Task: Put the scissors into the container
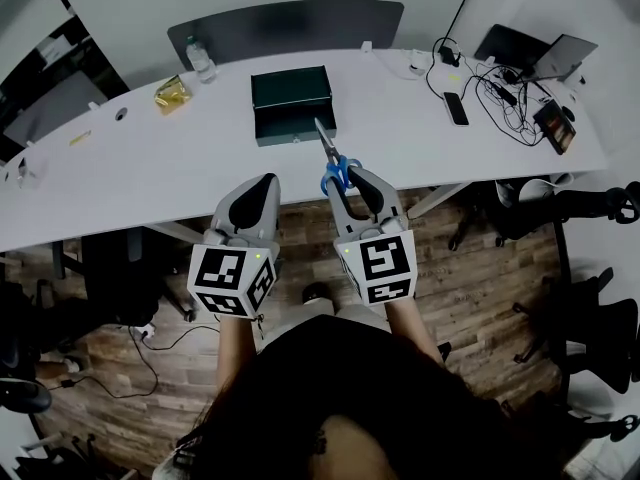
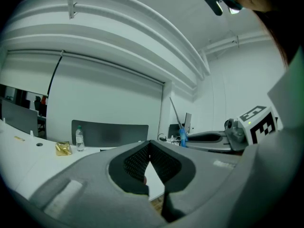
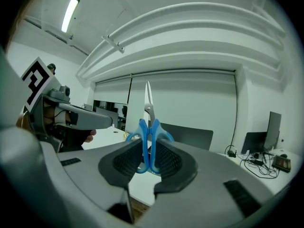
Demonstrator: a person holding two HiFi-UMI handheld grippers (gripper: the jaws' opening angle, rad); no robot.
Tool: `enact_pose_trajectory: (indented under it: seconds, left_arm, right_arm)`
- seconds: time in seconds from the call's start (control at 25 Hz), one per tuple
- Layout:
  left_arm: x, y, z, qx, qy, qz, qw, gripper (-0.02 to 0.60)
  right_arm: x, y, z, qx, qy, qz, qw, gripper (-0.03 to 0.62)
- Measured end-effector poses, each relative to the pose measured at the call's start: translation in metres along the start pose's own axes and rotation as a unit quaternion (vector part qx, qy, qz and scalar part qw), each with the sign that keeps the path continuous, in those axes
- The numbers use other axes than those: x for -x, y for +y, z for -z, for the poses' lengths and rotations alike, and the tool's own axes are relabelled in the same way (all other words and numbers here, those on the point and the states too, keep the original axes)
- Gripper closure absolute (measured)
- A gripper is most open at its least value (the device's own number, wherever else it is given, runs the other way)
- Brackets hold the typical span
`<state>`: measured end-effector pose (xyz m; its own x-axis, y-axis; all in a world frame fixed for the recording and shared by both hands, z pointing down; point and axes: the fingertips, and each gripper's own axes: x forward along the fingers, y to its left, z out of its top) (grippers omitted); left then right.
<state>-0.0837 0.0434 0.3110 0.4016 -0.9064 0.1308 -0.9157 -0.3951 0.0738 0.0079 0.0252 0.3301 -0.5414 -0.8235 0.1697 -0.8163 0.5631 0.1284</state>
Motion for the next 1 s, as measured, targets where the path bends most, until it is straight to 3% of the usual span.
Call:
enact_pose_trajectory:
  seconds: [0.48, 1.0]
  left_arm:
    - [-0.016, 0.024, 0.006, 0.012, 0.01, 0.01, 0.9998, 0.57]
    - [-0.069, 0.053, -0.004, 0.005, 0.007, 0.002, 1.0, 0.571]
  right_arm:
    - [-0.031, 0.006, 0.002, -0.004, 0.013, -0.001, 1.0, 0.502]
    - [-0.087, -0.025, -0.004, 0.0, 0.005, -0.01, 1.0, 0.502]
